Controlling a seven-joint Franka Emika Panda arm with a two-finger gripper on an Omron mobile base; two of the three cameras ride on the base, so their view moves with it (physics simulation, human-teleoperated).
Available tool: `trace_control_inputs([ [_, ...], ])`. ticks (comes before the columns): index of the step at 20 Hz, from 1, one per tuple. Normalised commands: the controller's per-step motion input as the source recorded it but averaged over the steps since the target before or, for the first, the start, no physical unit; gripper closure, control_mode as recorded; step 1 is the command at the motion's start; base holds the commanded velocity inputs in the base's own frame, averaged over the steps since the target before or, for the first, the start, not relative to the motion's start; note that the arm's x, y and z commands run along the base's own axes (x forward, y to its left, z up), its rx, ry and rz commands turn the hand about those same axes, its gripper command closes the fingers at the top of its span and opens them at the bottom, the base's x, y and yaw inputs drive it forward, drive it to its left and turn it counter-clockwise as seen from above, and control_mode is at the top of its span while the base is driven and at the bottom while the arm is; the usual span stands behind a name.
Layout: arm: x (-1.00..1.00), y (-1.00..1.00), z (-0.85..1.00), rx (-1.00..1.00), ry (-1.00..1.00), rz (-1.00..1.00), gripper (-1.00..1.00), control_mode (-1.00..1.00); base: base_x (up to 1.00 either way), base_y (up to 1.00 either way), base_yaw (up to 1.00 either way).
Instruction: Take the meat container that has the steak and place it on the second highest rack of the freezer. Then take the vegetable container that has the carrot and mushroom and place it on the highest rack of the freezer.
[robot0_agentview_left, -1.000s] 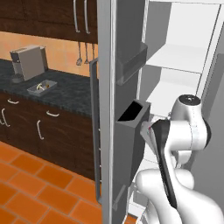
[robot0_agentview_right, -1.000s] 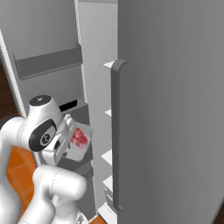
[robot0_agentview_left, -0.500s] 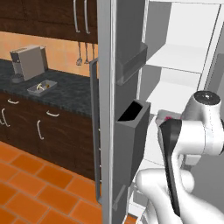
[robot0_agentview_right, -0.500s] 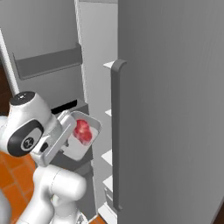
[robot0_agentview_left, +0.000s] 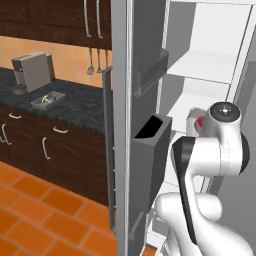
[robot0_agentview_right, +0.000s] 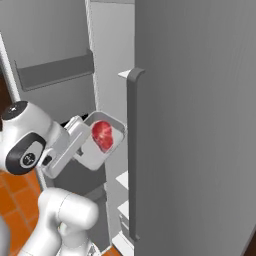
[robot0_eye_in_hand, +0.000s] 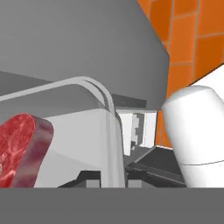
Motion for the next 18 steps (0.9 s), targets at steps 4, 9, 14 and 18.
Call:
trace_control_inputs([
  [4, 0.55, -0.13, 0.04, 0.01, -0.10, 0.00, 1.00, -1.00, 0.00, 0.00, 0.00],
  [9, 0.57, -0.19, 0.00, 0.10, 0.00, -0.06, 1.00, -1.00, 0.00, 0.00, 0.00],
  [14, 0.47, -0.11, 0.00, 0.17, -0.01, -0.01, 1.00, -1.00, 0.00, 0.00, 0.00],
  [18, 0.56, -0.09, -0.06, 0.10, -0.03, 0.00, 1.00, -1.00, 0.00, 0.00, 0.00],
])
